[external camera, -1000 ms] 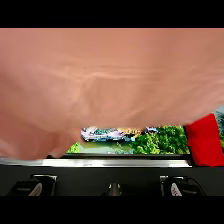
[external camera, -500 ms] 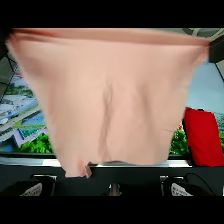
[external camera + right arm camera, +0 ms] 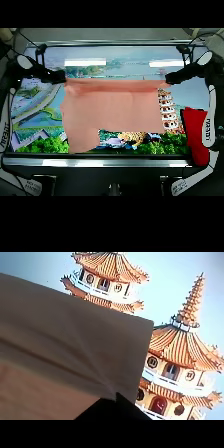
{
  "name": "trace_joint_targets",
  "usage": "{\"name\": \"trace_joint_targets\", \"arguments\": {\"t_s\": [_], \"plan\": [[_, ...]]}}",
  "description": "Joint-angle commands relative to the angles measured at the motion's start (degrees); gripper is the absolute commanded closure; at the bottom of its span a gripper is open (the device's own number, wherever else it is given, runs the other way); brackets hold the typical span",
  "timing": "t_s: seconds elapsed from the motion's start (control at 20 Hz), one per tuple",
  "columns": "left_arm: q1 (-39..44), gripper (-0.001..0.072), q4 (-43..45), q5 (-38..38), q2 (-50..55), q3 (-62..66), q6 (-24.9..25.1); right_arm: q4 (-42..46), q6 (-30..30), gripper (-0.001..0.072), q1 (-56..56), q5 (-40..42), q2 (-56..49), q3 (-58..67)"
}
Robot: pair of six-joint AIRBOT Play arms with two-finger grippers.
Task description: Fold the shirts.
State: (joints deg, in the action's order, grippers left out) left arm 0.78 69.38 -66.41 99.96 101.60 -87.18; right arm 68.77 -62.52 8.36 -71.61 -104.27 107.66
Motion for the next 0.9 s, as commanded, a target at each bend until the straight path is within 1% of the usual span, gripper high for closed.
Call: {"name": "trace_joint_targets", "arguments": {"t_s": [0.0,0.05,0.1,0.15,0.2,0.25,0.3,0.35,0.4,0.45,0.55,0.6,0.65,0.7,0.75,0.8,0.85], "plan": [[0.37,0.0591,-4.57,-4.37,6.38,0.04,-3.89,-4.15,-0.87,0.0685,-1.25,-0.48,-5.07,0.07],[-0.24,0.0341,-4.66,-6.14,6.4,0.09,-3.56,-4.26,-0.9,0.0557,-0.96,-1.2,-4.66,0.13],[-1.29,0.0175,-4.66,-8.57,6.16,0.42,-2.45,-4.24,-0.17,0.0322,-0.55,-2.86,-3.76,0.13],[-2.84,0.0171,-4.68,-12.33,5.97,0.98,-0.55,-2.93,2.71,0.0172,0.31,-4.98,-2.54,0.13],[-4.83,0.0173,-4.63,-16.94,5.46,1.03,1.31,-0.33,5.14,0.0143,1.62,-8.11,-1.14,0.13],[-6.95,0.0206,-4.42,-21.97,5.16,0.96,1.97,2.58,5.25,0.0169,3.26,-12.22,-0.17,0.11],[-8.83,0.0269,-4.39,-25.9,4.76,0.26,2.25,4.76,5.16,0.0277,5.07,-18.25,0.26,-0.2],[-10.51,0.0315,-4.42,-28.68,3.85,-1.88,3.1,5.95,5.84,0.0336,6.58,-22.77,0.48,-1.73],[-11.69,0.0314,-4.44,-29.16,2.05,-5.64,3.91,5.86,7.37,0.0336,7.8,-25.9,0.87,-4.13],[-12.66,0.0314,-4.44,-27.96,-0.68,-11.56,5.16,5.49,8.33,0.0336,8.72,-27.06,1.95,-8.2],[-13.88,0.0309,-4.5,-21.66,-7.15,-24.87,7.78,4.55,8.9,0.0337,9.25,-23.34,5.79,-18.25],[-14.32,0.03,-4.52,-17.75,-10.62,-31.85,9.31,3.37,10.05,0.0337,9.22,-20.13,8.13,-23.61],[-14.58,0.0271,-4.55,-14.58,-13.53,-37.9,10.75,1.42,10.93,0.0337,9.22,-17.49,10.14,-28.13],[-14.62,0.0106,-4.76,-12.07,-15.39,-42.45,11.67,0.15,11.91,0.0336,9.22,-16.06,11.58,-31.36],[-14.6,0.0072,-4.92,-9.75,-16.41,-46.1,11.85,-0.52,12.76,0.0336,9.22,-15.34,12.61,-33.79],[-14.6,0.01,-5.88,-8.0,-16.41,-48.3,11.89,-0.57,12.94,0.0336,9.22,-15.41,13.07,-35.1],[-14.6,0.0102,-7.91,-6.19,-16.09,-49.92,12.74,-0.57,13.27,0.0337,9.22,-15.76,13.27,-35.8]]}}
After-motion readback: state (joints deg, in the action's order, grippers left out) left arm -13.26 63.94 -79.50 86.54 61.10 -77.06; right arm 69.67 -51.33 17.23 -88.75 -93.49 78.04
